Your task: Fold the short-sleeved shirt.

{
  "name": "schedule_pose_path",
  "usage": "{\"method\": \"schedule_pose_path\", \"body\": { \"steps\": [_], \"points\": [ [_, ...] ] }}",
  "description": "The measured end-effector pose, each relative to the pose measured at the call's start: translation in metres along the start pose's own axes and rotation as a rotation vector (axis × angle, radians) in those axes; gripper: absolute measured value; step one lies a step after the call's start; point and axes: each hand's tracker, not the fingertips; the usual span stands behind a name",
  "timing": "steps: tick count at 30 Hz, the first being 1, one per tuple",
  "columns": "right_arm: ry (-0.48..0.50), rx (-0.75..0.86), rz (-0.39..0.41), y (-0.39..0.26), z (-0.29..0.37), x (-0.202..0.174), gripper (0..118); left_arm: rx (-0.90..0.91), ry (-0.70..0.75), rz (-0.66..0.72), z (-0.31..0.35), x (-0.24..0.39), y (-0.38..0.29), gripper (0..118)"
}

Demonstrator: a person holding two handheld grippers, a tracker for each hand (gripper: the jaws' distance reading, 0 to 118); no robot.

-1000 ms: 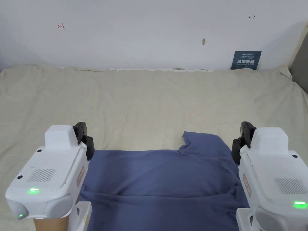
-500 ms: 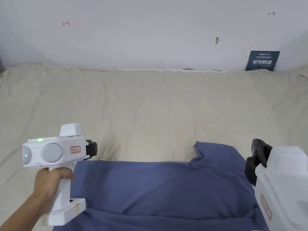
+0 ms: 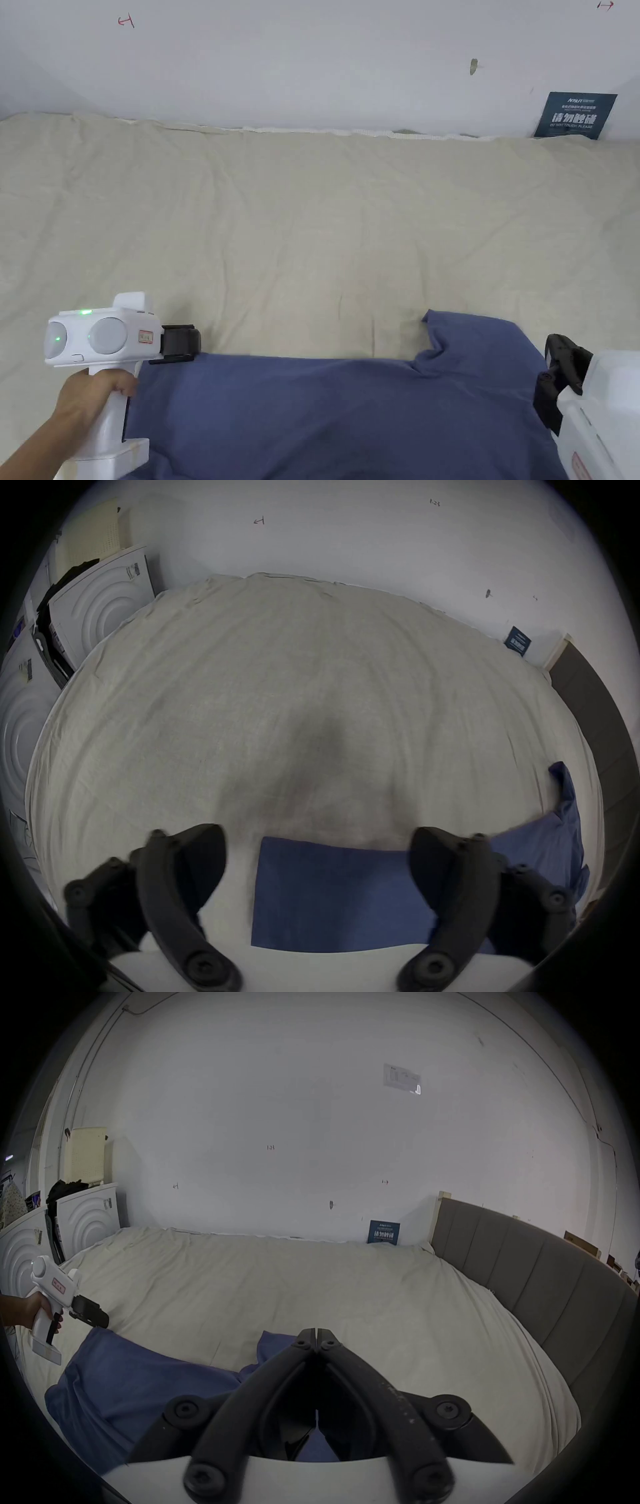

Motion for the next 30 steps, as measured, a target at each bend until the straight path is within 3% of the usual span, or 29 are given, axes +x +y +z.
{"method": "schedule_pose_path", "body": {
  "steps": [3, 6, 7, 8, 9, 13, 14, 18, 19, 22, 23, 24, 26, 28, 30],
  "points": [
    [-0.003, -0.036, -0.022, -0.006, -0.013, 0.005, 2, -0.047, 0.009, 0.0, -0.009, -0.001, -0.005, 61],
    [-0.003, -0.079, -0.068, -0.01, -0.03, 0.017, 2, -0.008, 0.023, -0.048, -0.006, 0.005, -0.015, 60],
    [-0.005, -0.104, -0.076, -0.011, -0.038, 0.022, 2, -0.017, 0.002, -0.047, -0.004, 0.008, -0.016, 53],
    [-0.011, -0.135, -0.089, -0.011, -0.048, 0.027, 2, -0.015, -0.016, -0.045, -0.002, 0.011, -0.016, 36],
    [-0.011, -0.16, -0.106, -0.012, -0.06, 0.032, 2, -0.01, -0.046, -0.043, -0.002, 0.01, -0.015, 7],
    [-0.017, -0.273, -0.142, -0.014, -0.113, 0.053, 5, 0.027, -0.013, -0.088, 0.013, 0.018, -0.017, 2],
    [-0.02, -0.299, -0.145, -0.015, -0.127, 0.057, 13, 0.045, -0.003, -0.088, 0.019, 0.02, -0.017, 2],
    [-0.004, -0.496, -0.103, -0.031, -0.185, 0.063, 98, 0.099, -0.052, -0.075, 0.05, 0.019, -0.016, 2],
    [-0.007, -0.536, -0.094, -0.036, -0.198, 0.066, 107, 0.108, -0.062, -0.075, 0.057, 0.019, -0.016, 2],
    [-0.025, -0.588, -0.082, -0.048, -0.22, 0.064, 101, 0.127, -0.088, -0.075, 0.071, 0.015, -0.015, 2],
    [-0.017, -0.603, -0.075, -0.053, -0.222, 0.062, 94, 0.131, -0.095, -0.079, 0.075, 0.015, -0.016, 2],
    [-0.004, -0.62, -0.084, -0.057, -0.225, 0.063, 75, 0.131, -0.101, -0.082, 0.078, 0.015, -0.016, 2],
    [0.019, -0.604, -0.08, -0.061, -0.218, 0.059, 66, 0.131, -0.1, -0.093, 0.078, 0.013, -0.018, 2],
    [0.026, -0.575, -0.04, -0.055, -0.21, 0.057, 5, 0.128, -0.094, -0.089, 0.078, 0.01, -0.019, 2],
    [0.053, -0.572, 0.015, -0.049, -0.198, 0.052, 3, 0.131, -0.088, -0.07, 0.076, 0.006, -0.021, 2]
  ]
}}
